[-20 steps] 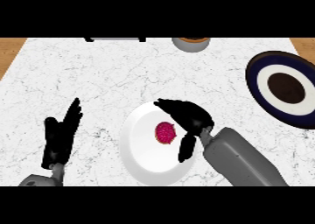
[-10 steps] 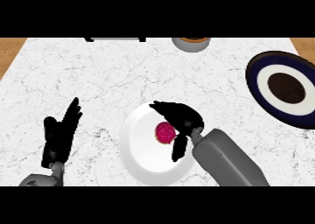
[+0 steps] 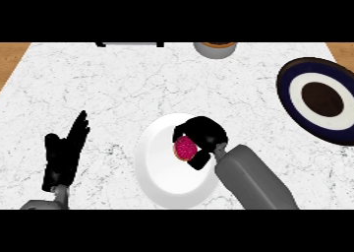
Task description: Pick the cupcake from the plate and place it in the plate
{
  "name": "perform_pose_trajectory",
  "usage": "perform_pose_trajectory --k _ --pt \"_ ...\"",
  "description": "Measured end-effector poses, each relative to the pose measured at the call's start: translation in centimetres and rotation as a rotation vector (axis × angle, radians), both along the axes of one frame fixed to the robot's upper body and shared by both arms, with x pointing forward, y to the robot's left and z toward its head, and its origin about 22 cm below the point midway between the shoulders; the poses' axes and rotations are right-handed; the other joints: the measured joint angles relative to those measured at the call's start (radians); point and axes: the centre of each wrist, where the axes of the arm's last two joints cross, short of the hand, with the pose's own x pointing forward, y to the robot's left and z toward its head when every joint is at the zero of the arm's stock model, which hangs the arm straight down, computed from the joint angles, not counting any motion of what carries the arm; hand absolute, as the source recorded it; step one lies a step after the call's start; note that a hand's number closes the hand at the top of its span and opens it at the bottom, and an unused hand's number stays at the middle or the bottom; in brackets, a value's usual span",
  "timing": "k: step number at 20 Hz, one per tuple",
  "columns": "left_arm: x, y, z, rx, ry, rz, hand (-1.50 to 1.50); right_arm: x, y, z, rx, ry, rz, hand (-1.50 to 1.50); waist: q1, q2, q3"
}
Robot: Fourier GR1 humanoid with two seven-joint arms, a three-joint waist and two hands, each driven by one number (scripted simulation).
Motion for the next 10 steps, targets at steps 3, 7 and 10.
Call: perform_pose_trajectory --k 3,7,10 --pt "-0.2 -0.1 -0.7 0.001 0.007 0.002 0.0 0.2 -0.2 -0.6 0.011 -0.04 0.014 1.5 0.0 -0.001 0.0" --pt "0.1 0.1 -0.3 -0.005 0.003 -0.001 0.0 0.8 -0.6 -0.7 0.011 -0.114 -0.011 1.5 -0.001 -0.001 0.0" --pt "-0.1 0.0 -0.2 -0.003 0.005 0.001 0.0 1.0 -3.6 -0.7 -0.005 -0.198 -0.055 1.5 -0.005 -0.002 0.0"
